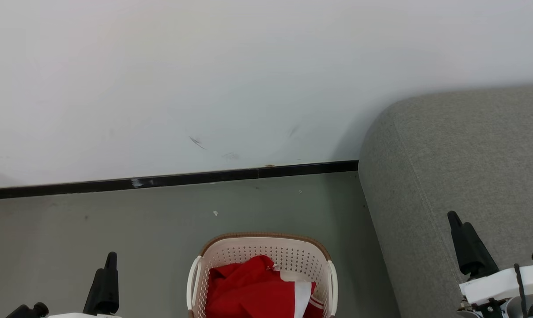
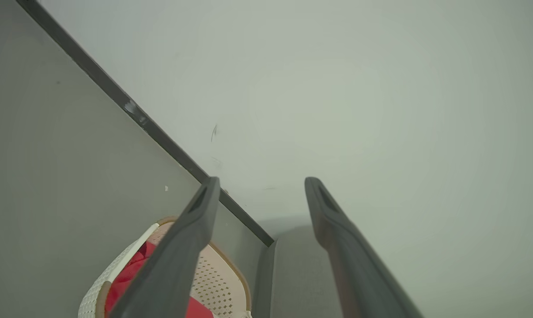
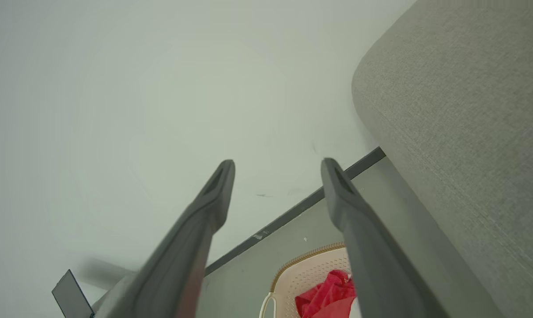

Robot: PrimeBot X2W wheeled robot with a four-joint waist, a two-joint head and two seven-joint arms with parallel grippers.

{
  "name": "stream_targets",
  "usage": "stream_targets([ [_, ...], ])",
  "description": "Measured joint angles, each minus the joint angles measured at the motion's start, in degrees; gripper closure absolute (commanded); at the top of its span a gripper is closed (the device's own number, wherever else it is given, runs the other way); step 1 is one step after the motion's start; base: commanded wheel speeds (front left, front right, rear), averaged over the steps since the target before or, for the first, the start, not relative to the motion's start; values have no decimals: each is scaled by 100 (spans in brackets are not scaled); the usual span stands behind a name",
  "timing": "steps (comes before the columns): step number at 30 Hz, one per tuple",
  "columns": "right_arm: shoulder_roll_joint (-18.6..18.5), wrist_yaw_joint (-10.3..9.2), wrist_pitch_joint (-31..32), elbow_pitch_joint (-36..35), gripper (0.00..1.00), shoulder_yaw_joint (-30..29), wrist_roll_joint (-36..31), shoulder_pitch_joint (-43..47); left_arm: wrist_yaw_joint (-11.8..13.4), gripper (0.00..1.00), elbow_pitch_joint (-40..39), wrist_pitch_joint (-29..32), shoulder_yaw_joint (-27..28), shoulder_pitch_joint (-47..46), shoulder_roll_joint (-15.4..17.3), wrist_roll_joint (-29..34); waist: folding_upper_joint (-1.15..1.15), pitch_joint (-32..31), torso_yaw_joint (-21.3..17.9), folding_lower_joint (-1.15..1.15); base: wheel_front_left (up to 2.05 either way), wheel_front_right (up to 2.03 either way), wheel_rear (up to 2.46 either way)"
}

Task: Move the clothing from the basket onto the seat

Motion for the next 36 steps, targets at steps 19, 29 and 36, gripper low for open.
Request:
stream_targets([
  [19, -73, 0, -383, -261, 0, 134, -1991, 7, -16, 0, -233, -371, -22, 0, 198, 2103, 0, 74, -22, -41, 0, 0, 0],
  [29, -63, 0, -587, -263, 0, 176, -2840, 77, -18, 0, -415, -579, -127, 3, 335, 3400, 0, 101, -2, -43, 0, 0, 0],
  [36, -36, 0, -737, -265, 0, 142, -3449, 91, -40, 0, -485, -719, -137, 15, 346, 4139, 0, 109, 4, -43, 0, 0, 0],
])
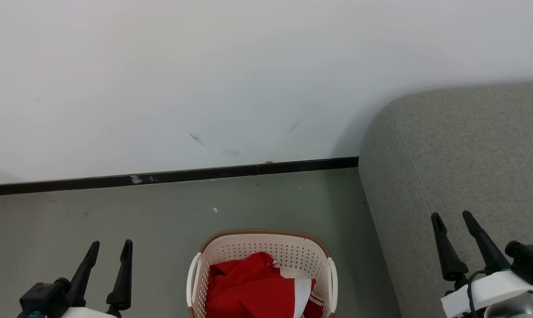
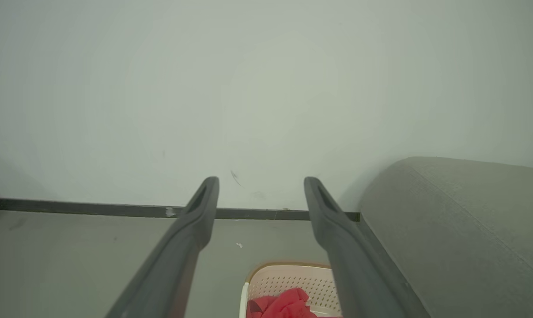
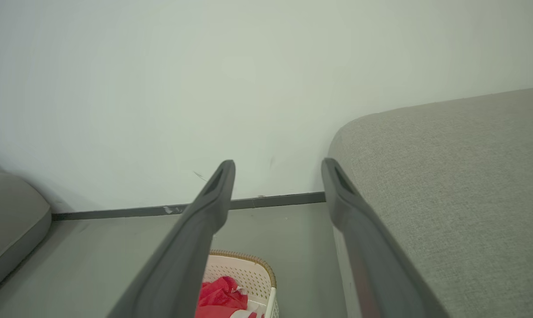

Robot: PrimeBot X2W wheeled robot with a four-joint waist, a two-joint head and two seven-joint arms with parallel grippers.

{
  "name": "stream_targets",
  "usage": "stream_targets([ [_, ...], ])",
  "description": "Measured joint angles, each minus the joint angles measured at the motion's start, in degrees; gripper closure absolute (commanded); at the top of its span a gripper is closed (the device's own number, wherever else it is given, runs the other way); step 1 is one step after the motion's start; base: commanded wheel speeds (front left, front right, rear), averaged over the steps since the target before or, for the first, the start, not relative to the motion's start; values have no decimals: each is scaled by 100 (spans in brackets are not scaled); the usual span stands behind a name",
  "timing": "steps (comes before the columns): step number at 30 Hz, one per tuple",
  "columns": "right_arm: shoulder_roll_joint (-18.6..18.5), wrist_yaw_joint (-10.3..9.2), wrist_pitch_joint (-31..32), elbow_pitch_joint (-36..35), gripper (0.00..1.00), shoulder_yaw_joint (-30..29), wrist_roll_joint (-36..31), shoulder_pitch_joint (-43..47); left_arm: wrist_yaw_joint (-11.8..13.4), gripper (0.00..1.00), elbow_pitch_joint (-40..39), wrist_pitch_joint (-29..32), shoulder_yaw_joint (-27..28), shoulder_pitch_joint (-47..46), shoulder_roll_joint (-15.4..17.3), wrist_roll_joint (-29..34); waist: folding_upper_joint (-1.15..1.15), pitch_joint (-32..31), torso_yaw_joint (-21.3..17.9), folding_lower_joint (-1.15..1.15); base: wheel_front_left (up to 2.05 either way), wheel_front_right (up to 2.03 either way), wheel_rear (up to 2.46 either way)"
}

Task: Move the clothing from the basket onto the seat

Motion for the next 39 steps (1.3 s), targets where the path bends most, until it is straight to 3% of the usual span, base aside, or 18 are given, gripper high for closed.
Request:
stream_targets([
  [8, 38, 0, -147, -10, 0, -60, -592, -1, -1, 0, 2, -141, 40, 43, -18, 615, 0, -9, -17, 0, 0, 0, 0],
  [39, 58, 0, -147, 229, 0, -147, -833, 4, -1, 0, 113, -141, 137, 97, -190, 762, 0, 10, -55, -2, 0, 0, 0],
])
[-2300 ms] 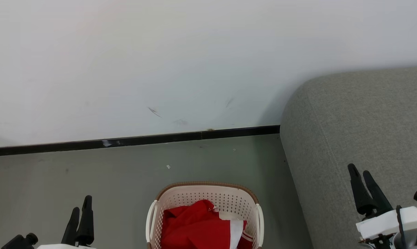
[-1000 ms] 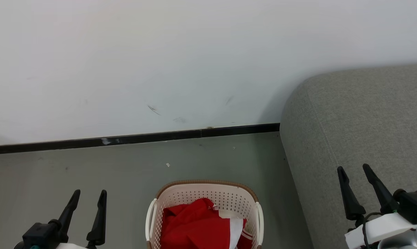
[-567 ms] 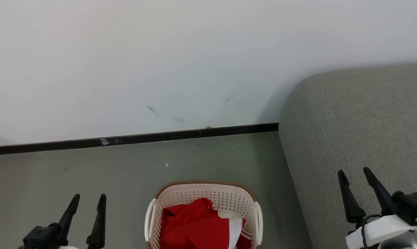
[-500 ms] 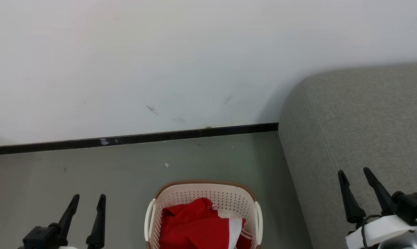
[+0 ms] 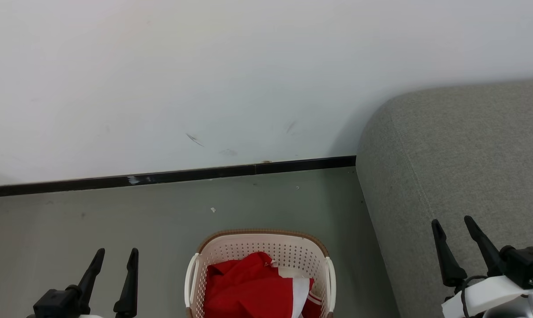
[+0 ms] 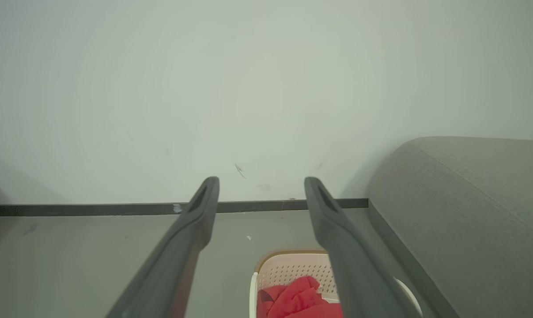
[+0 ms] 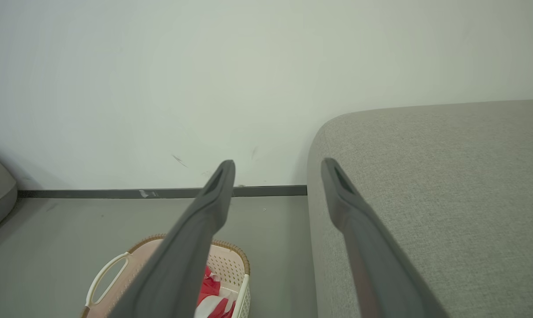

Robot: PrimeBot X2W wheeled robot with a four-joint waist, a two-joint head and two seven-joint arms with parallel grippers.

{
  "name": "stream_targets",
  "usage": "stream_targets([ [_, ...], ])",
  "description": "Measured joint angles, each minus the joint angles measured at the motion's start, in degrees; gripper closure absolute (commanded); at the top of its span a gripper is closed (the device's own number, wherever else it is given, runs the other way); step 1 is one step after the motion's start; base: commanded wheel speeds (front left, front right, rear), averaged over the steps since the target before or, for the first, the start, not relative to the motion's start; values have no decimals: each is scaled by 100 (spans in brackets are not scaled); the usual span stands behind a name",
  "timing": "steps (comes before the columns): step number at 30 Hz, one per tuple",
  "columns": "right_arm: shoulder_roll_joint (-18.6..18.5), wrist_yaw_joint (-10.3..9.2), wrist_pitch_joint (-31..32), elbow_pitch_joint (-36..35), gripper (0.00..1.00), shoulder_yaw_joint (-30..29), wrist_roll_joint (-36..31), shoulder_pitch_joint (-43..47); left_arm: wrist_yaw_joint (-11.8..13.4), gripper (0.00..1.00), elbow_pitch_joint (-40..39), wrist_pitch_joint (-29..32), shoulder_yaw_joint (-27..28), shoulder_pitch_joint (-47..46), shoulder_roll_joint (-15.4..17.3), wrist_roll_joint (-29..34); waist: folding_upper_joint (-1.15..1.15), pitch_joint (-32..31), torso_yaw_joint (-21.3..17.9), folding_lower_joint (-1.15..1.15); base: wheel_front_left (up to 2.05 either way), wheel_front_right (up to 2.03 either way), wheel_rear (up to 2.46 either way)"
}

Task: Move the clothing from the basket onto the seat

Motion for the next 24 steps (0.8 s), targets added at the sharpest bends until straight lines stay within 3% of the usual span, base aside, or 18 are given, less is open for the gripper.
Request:
stream_targets([
  [24, 38, 0, 0, 0, 0, 207, -2, -2, 0, 0, 52, 0, -257, 0, -56, -1, 0, 210, -39, 0, 0, 0, 0],
])
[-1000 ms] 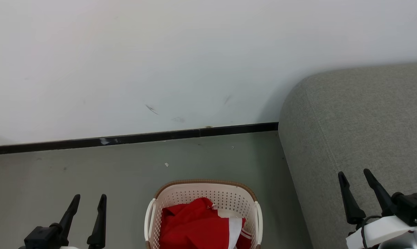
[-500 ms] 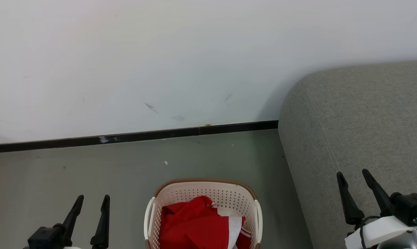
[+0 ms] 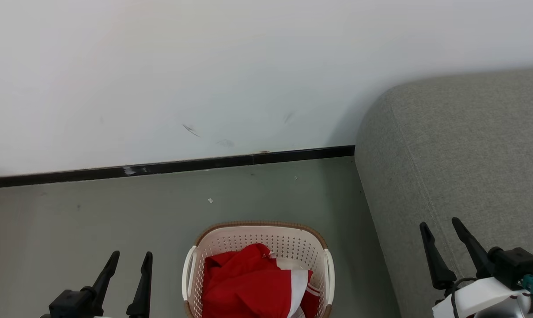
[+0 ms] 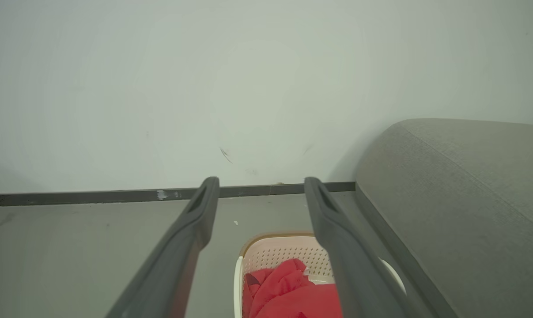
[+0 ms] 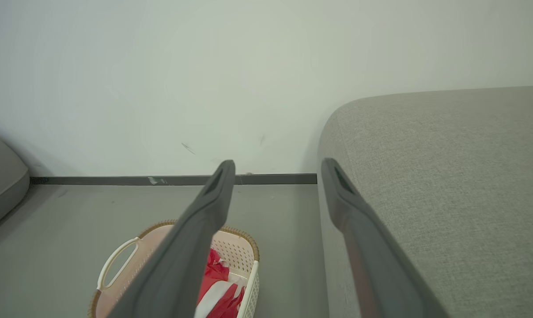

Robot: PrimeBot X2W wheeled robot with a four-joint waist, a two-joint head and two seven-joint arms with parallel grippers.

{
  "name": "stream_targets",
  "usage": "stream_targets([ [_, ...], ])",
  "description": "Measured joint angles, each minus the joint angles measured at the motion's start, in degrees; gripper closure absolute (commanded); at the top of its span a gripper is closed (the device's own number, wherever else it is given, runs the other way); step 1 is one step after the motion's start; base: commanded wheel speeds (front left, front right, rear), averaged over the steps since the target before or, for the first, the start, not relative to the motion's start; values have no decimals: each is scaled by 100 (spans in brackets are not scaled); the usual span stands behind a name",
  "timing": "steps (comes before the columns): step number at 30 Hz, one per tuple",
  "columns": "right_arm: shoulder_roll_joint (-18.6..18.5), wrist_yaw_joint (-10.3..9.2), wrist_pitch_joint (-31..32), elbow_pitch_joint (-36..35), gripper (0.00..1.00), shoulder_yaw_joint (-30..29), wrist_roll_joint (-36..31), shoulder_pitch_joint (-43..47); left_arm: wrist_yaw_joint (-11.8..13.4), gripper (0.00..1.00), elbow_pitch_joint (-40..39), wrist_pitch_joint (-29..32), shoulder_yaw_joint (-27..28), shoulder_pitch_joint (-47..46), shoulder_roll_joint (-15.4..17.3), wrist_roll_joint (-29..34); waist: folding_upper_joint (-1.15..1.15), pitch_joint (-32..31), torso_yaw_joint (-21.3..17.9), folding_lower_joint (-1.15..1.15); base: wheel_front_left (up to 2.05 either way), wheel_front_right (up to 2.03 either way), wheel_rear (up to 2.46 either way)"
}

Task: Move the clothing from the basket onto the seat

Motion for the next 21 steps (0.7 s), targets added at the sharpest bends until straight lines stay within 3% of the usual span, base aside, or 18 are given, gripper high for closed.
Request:
stream_targets([
  [21, 33, 0, 0, -66, 0, 212, 0, -272, 0, 0, -73, 0, -490, -259, -24, 1, 0, 603, -12, 0, 0, 0, 0],
])
